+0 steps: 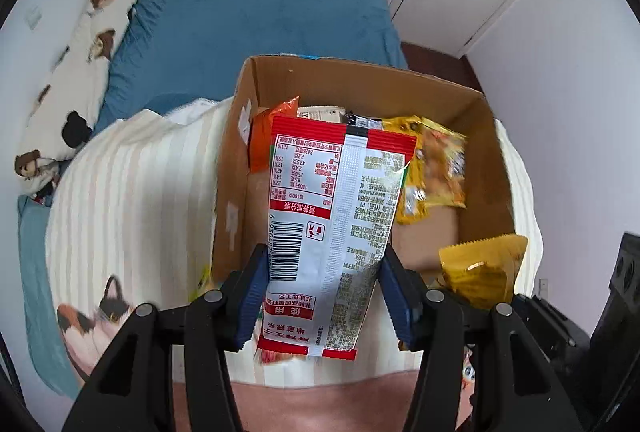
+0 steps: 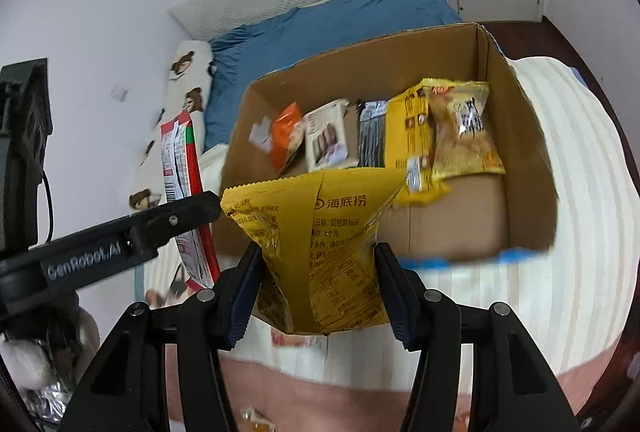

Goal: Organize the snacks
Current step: 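Lift both held packets toward the cardboard box, then open both tools to drop the packets into the box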

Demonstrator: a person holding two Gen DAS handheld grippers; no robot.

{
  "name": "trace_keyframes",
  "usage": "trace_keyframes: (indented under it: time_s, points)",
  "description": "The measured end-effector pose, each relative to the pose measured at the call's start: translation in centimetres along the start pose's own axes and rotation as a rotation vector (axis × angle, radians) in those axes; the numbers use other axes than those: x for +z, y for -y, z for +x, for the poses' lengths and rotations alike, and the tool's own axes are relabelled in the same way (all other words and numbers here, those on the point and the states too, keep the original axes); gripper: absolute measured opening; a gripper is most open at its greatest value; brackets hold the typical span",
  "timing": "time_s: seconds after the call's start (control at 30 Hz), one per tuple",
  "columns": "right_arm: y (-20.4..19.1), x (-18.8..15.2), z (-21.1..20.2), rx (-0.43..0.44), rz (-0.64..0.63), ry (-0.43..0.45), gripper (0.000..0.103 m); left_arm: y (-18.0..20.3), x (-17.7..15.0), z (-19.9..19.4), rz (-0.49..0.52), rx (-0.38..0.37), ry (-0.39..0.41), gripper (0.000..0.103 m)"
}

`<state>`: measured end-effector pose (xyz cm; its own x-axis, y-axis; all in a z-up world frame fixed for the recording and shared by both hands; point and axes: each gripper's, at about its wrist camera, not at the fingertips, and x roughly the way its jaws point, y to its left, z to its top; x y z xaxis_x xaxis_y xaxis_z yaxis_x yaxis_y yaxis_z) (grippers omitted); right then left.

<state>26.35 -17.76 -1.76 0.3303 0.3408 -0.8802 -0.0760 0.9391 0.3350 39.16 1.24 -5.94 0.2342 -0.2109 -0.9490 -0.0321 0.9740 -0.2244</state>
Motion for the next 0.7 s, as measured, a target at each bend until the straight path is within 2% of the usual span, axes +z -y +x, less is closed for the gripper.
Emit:
trace_keyframes:
  time_s: [0.03, 0.13, 0.33, 0.53, 0.7]
  points:
    - [0.2, 0.9, 0.9, -0.004, 0.014, -0.012, 0.058, -0.1, 1.1, 2.1, -0.012, 0.007, -0.02, 0.052]
    - [0.5, 2.7, 3.9, -0.004, 0.042, -0.055, 0.058, -0.9, 3.3, 5.1, -0.04, 0.01, -0.088, 0.052]
    - [1.3, 4.7, 9.8, -0.01, 0.083, -0.156, 0.058, -2.4, 5.6, 11.1, -0.076, 0.017, -0.229, 0.052]
    - [1.6, 4.2, 14.7, -0.026, 0.08, -0.265, 0.058, -3.2, 5.0, 15.7, -0.084, 0.031, -0.345, 0.052]
    - [1.6, 3.5, 17.7, -0.046, 0.069, -0.335, 0.06, -2.9, 4.1, 16.9, -0.056, 0.067, -0.361, 0.052]
